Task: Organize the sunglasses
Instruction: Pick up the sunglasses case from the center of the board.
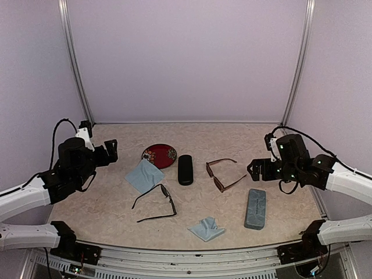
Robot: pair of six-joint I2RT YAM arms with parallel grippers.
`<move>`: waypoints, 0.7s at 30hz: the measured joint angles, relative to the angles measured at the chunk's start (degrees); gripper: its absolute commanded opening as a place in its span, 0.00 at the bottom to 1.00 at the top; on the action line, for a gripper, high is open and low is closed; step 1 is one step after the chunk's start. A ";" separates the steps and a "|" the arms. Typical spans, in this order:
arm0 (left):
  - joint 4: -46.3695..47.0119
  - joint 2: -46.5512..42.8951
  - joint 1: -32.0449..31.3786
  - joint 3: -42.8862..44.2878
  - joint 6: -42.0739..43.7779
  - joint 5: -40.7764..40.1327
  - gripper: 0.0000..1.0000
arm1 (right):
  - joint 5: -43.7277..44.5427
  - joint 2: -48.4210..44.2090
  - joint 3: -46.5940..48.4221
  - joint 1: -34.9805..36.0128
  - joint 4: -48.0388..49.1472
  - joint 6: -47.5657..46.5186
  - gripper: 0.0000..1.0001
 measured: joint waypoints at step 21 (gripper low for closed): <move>1.92 0.90 -1.66 -1.66 -1.97 0.94 0.99 | 8.24 9.40 -5.44 18.93 -17.20 36.76 1.00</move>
